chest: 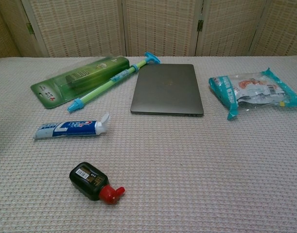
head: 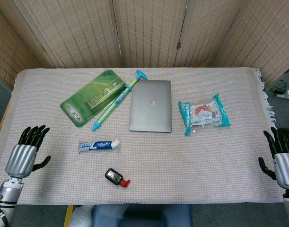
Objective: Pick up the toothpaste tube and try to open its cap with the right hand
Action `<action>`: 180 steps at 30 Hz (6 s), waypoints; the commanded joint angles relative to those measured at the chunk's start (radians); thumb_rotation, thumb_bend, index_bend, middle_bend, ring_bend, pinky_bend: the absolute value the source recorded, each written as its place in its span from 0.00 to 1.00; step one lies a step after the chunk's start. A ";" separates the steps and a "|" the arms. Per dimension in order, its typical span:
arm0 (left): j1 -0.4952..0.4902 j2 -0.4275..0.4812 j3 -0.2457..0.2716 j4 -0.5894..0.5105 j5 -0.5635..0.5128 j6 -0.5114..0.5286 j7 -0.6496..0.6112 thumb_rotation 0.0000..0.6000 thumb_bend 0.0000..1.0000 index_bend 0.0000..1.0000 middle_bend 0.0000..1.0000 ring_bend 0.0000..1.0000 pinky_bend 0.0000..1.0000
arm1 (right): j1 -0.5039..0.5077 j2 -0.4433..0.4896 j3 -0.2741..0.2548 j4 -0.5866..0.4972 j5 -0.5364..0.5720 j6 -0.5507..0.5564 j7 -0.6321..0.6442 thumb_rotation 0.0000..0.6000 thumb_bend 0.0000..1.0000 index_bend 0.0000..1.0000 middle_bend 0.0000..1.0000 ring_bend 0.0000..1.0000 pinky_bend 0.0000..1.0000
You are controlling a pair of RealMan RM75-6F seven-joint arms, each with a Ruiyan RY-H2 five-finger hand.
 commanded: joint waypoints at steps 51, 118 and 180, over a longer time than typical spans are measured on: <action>-0.356 -0.439 -0.032 0.487 -0.255 -0.423 0.131 1.00 0.28 0.00 0.05 0.04 0.00 | -0.006 -0.011 0.008 0.008 0.016 -0.012 0.016 1.00 0.45 0.00 0.00 0.00 0.00; -0.369 -0.413 0.053 0.536 -0.020 -0.263 -0.359 1.00 0.53 0.78 0.76 0.69 0.61 | 0.045 0.069 0.000 -0.076 -0.088 -0.057 0.052 1.00 0.44 0.00 0.00 0.00 0.00; -0.464 -0.208 -0.043 -0.083 -0.059 -0.298 -0.196 1.00 0.72 0.82 0.83 0.75 0.75 | 0.652 -0.047 0.114 -0.380 0.065 -0.600 -0.136 1.00 0.55 0.37 0.04 0.00 0.00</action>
